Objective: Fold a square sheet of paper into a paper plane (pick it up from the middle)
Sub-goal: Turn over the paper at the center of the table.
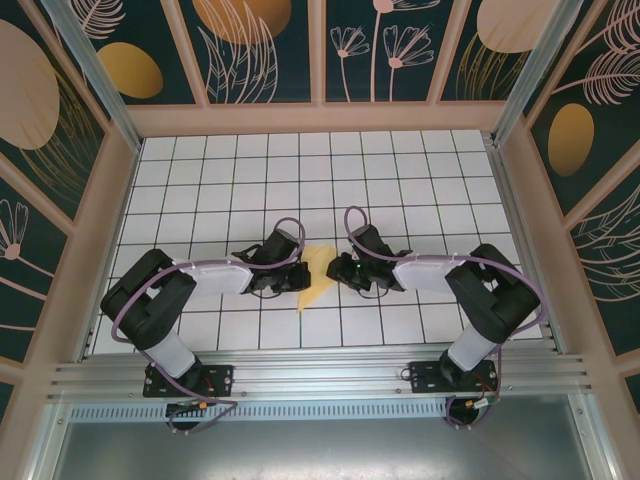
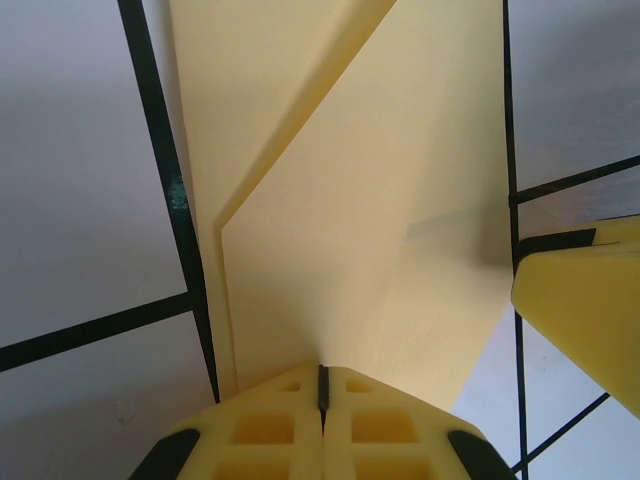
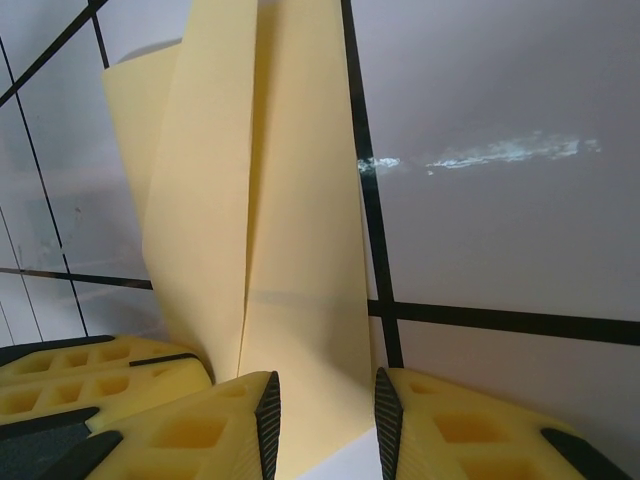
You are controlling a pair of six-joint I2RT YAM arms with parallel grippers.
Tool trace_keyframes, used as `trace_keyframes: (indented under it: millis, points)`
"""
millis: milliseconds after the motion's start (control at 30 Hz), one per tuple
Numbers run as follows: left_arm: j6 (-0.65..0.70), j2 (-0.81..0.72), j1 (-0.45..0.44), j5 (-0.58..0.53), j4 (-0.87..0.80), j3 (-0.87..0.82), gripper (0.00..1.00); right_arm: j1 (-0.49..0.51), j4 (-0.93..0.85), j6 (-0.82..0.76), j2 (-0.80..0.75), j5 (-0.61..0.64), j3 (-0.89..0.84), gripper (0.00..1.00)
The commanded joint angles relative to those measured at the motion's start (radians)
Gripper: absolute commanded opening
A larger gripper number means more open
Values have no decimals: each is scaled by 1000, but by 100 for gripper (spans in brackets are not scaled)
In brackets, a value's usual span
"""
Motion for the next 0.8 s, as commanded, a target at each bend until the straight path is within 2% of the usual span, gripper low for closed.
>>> trace_keyframes:
  millis: [0, 767]
  points:
    - [-5, 16, 5, 23, 14, -21, 6, 11, 33, 19, 24, -26, 16, 35]
    - [-22, 6, 5, 48, 48, -49, 6, -3, 155, 20, 57, -87, 23, 35]
